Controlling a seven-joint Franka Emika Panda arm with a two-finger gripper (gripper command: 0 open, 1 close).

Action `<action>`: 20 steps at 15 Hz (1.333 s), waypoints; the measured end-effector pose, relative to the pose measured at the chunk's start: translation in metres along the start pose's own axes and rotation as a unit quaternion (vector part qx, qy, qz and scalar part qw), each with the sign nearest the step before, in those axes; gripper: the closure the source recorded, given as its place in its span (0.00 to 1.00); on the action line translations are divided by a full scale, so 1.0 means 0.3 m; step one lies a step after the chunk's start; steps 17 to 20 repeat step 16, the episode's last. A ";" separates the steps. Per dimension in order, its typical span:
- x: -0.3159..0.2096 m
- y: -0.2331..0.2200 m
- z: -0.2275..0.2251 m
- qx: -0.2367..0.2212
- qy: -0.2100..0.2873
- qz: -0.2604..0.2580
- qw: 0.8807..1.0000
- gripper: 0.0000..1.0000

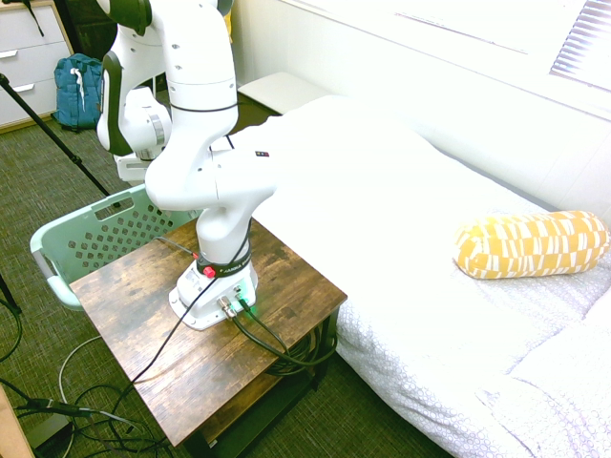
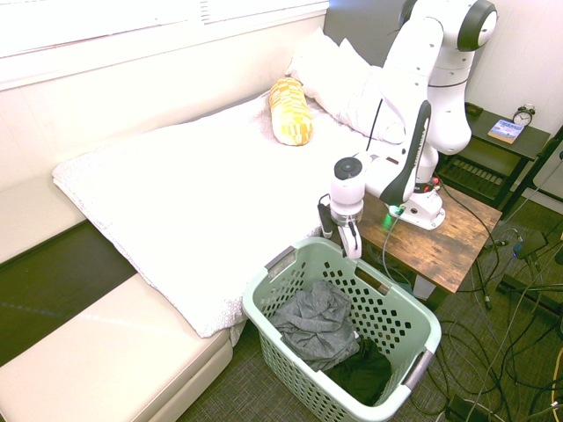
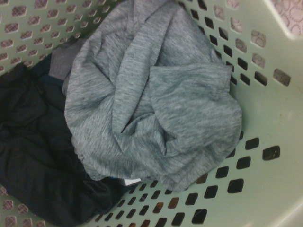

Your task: Put my clothes in the laundry bag

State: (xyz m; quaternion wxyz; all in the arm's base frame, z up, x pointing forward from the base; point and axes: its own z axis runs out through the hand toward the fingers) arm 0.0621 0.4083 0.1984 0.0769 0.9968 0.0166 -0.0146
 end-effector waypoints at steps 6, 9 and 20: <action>0.440 0.169 -0.319 0.012 0.053 0.103 0.993 0.00; 0.717 0.476 -0.406 0.021 0.062 0.174 0.983 0.00; 1.053 1.285 -0.425 0.056 0.038 0.295 0.953 0.00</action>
